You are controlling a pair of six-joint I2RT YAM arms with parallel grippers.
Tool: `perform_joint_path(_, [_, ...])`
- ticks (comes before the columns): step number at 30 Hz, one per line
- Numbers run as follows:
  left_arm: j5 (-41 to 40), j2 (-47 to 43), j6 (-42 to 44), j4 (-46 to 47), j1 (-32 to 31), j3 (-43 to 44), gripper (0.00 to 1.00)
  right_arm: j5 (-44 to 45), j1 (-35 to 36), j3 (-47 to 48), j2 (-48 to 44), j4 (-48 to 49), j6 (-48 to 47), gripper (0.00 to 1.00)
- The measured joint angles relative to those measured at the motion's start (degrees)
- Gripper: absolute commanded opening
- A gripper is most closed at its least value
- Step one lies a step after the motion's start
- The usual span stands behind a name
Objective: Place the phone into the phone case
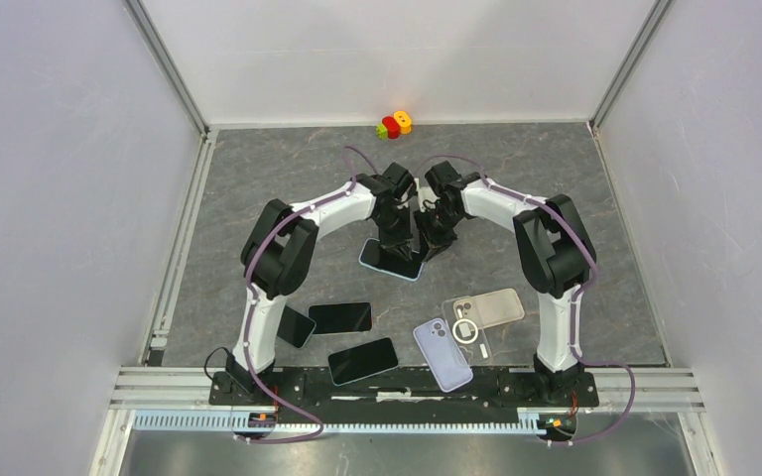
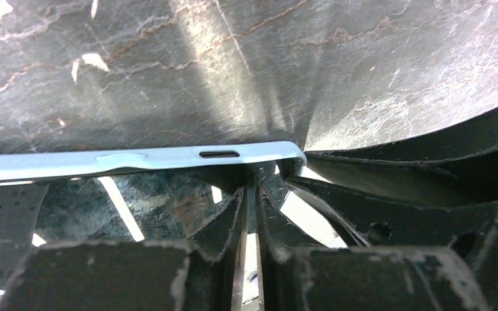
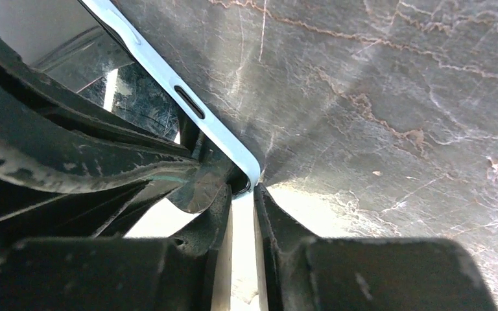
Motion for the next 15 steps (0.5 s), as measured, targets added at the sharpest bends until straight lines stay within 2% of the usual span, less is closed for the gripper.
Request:
perform_joint_path(4, [-1.92,-1.79,0.68,-0.24,-0.24,-1.84,0.17,0.11,0.15,-0.31,-0.5,0.9,-0.79,0.4])
perform_joint_path(7, [-3.37,-3.65,1.18,-0.52,-0.37,-4.07,0.17,-1.4,-0.24,-1.9,-1.46,3.1,-0.2,0.49])
perform_joint_path(15, [-4.17,-5.79,1.55,-0.74,-0.42,-7.13,0.17,-6.03,-1.97,-7.56,-4.42,9.73,2.47,0.52])
